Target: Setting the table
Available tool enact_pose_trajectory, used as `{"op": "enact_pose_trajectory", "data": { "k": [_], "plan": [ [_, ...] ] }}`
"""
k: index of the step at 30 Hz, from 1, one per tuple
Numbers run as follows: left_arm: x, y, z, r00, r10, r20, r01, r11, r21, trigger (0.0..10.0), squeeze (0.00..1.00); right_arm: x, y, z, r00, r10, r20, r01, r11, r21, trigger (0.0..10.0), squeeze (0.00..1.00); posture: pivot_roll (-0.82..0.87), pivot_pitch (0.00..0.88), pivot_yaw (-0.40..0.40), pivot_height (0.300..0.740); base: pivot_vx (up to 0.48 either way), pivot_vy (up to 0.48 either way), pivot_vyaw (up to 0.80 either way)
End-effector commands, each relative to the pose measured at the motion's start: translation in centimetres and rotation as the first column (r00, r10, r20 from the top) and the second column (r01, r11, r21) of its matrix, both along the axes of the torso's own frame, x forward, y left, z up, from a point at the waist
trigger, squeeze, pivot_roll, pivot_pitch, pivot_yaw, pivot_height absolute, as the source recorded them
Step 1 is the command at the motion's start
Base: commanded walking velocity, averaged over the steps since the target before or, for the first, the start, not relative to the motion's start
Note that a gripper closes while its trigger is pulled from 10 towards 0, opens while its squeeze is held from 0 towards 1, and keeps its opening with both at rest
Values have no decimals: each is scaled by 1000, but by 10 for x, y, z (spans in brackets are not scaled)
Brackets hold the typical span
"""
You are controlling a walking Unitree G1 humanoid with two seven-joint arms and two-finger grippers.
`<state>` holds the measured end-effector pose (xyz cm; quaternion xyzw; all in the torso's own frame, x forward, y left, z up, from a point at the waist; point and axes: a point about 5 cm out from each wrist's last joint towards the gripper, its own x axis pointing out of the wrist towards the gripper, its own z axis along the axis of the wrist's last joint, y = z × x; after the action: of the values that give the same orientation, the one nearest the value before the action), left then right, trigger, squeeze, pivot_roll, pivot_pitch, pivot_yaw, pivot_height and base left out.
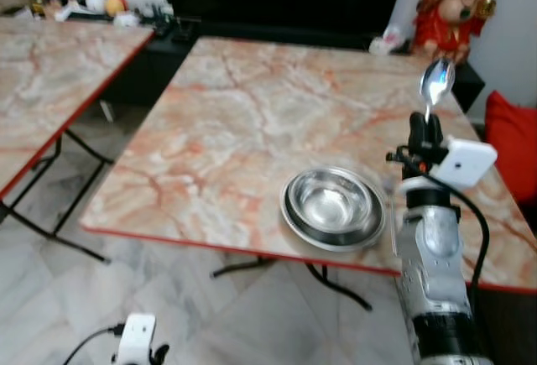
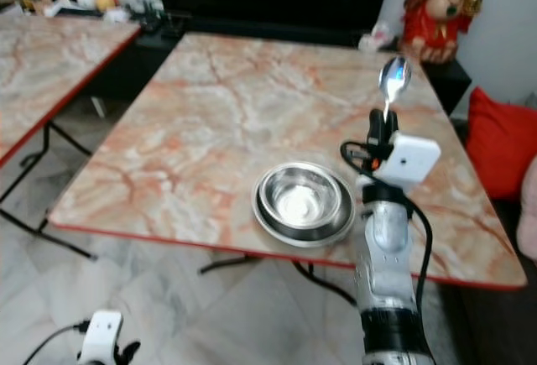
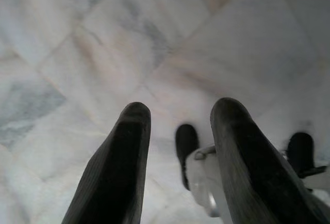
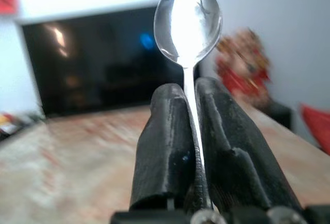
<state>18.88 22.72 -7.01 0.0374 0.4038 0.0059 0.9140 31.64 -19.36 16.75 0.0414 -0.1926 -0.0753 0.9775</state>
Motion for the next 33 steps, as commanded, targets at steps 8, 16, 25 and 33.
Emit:
{"op": "enact_pose_trajectory", "data": {
  "k": [8,16,25,33],
  "plan": [
    [-1,-2,0,1000,13,7,-13,1000,-11,10000,0,-5,-9,-4,999,-43,-30,43,999,15,10000,0,47,25,-34,740,0,0,0],
    [-2,1,-1,999,41,-9,-42,999,-16,10000,0,-2,-16,-6,996,-67,-63,68,998,19,10000,0,52,26,-33,740,0,120,-266],
    [-2,1,-1,999,33,-5,-33,999,-9,10000,0,-2,-12,-6,996,-58,-62,59,998,13,10000,0,55,31,-31,740,0,220,-432],
    [-2,2,-1,999,33,-1,-33,999,-13,10000,0,0,-12,-4,996,-59,-64,60,998,14,10000,0,58,30,-25,740,0,0,0]
  ]
}}
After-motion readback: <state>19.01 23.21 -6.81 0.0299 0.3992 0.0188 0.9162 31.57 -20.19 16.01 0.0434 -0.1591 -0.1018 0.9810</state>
